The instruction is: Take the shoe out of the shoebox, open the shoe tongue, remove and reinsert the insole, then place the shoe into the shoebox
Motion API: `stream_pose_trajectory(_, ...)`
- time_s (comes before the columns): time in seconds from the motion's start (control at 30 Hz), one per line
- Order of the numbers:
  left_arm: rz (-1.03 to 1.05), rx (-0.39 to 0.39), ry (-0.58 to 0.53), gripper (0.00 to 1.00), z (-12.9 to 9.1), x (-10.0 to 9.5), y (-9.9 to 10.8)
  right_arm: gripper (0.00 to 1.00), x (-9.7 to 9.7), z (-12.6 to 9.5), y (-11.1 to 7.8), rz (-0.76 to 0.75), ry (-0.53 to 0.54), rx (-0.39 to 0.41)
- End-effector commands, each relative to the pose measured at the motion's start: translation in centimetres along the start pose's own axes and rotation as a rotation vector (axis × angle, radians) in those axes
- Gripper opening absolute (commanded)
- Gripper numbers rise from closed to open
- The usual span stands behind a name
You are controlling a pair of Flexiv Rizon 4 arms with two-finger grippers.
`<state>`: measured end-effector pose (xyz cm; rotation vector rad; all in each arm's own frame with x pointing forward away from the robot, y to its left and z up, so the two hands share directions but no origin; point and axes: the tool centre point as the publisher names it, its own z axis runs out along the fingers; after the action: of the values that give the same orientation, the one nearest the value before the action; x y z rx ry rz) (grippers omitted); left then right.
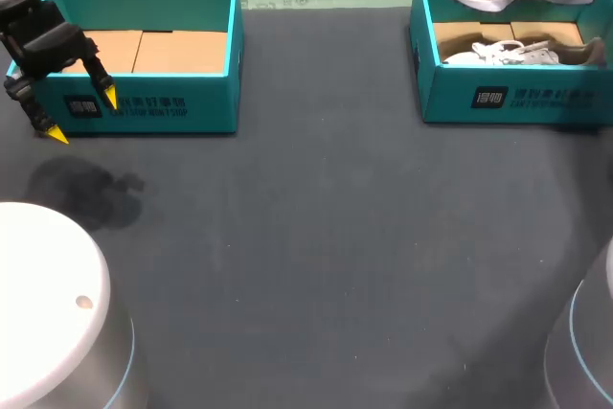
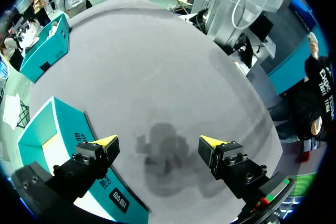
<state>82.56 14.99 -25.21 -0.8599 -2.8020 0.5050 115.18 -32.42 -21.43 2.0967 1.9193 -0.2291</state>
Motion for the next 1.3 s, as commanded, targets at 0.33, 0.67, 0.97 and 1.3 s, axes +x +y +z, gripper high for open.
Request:
stream_pose_trajectory(0.33, 0.0, -0.003, 0.0, 1.0, 0.0, 0.1, 0.0, 0.0, 0.5, 2.1, -0.1, 0.017, -0.006, -0.063)
stream_pose_trajectory(0.67, 0.0, -0.003, 0.0, 1.0, 0.0, 0.1, 0.0, 0.0, 1.4, 4.3, -0.6, 0.049, -0.063, -0.084)
stream_pose_trajectory(0.97, 0.0, -0.003, 0.0, 1.0, 0.0, 0.1, 0.0, 0.0, 1.5, 6.0, -1.2, 0.086, -0.071, -0.109)
stream_pose_trajectory(1.3, 0.0, -0.003, 0.0, 1.0, 0.0, 0.1, 0.0, 0.0, 1.4, 7.5, -1.2, 0.137, -0.054, -0.103)
